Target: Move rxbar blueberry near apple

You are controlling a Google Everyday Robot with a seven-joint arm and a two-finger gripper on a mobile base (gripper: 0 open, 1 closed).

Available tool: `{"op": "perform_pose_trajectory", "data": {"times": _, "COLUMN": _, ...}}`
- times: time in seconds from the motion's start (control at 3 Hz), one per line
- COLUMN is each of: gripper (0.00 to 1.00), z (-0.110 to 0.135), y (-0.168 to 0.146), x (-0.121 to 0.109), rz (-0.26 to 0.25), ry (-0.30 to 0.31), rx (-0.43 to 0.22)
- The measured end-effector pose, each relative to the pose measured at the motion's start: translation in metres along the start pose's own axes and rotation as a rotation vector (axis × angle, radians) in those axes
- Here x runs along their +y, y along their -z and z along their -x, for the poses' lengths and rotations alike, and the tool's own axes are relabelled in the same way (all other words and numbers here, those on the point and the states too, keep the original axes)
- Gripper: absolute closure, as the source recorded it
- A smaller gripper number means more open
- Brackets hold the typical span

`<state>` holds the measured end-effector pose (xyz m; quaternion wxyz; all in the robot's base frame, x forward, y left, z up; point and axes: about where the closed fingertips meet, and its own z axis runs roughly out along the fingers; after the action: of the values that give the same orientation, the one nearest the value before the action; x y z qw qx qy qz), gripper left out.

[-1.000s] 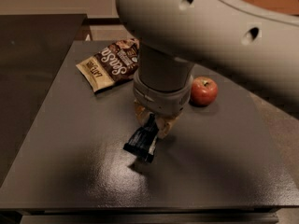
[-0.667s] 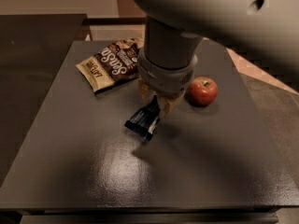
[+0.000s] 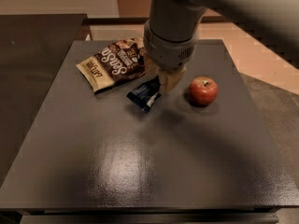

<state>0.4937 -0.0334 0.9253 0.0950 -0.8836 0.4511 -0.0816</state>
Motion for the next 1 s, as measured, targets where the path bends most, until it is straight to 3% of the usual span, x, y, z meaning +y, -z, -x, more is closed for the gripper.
{"op": "perform_pose_trajectory", "data": {"times": 1.0, "gripper": 1.0, "z": -0.02, "y": -0.037, "x": -0.024, "rz": 0.034, "ry": -0.062, "rx": 0.074}}
